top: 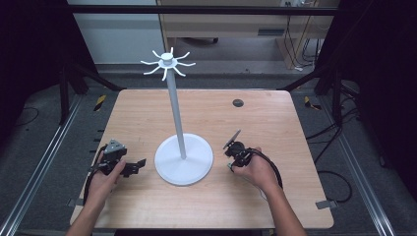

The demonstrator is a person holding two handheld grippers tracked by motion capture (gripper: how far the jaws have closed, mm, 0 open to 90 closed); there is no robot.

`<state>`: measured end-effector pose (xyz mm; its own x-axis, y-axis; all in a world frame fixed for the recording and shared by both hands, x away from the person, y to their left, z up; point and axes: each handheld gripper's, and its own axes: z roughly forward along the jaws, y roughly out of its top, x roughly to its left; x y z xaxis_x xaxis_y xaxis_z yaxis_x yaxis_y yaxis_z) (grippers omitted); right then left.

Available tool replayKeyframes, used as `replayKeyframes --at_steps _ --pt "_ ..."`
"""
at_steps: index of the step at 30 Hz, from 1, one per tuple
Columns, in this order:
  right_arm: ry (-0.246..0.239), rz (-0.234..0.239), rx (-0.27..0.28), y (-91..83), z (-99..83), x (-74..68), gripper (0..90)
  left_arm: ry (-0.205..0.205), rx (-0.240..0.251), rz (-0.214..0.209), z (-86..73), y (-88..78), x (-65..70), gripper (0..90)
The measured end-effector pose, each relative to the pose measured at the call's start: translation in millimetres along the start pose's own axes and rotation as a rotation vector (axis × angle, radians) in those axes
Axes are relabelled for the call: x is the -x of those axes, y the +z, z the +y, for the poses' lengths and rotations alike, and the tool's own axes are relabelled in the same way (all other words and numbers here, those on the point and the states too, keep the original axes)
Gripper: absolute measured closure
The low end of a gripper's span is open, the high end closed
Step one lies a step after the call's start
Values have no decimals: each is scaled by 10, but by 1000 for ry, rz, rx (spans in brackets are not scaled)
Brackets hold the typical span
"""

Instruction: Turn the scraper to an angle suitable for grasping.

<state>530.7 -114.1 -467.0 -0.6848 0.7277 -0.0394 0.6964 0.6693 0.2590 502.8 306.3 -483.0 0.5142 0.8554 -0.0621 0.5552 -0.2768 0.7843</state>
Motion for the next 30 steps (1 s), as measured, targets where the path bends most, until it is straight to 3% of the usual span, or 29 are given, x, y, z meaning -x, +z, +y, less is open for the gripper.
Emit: replayKeyframes --at_steps 4,5,10,13,17,19,22,30 --pt "16 7 -7 7 12 -8 722 1 1 0 0 0 1 46" --pt "-4 2 -3 14 10 3 724 1 0 -1 0 0 0 46" --pt "-14 -4 1 4 9 -3 738 0 1 -1 1 -1 0 47" --pt "3 3 16 -21 -3 4 739 0 1 -1 0 0 -2 47" --pt "44 10 61 -153 -41 31 740 0 -1 -2 0 1 -1 46" --pt "53 9 121 -294 -87 75 741 4 -1 0 1 2 -1 46" --pt "75 5 165 -446 -134 89 741 4 -3 -3 0 4 3 46" --pt "74 -31 291 -763 -240 109 743 7 -4 -1 -1 7 8 46"
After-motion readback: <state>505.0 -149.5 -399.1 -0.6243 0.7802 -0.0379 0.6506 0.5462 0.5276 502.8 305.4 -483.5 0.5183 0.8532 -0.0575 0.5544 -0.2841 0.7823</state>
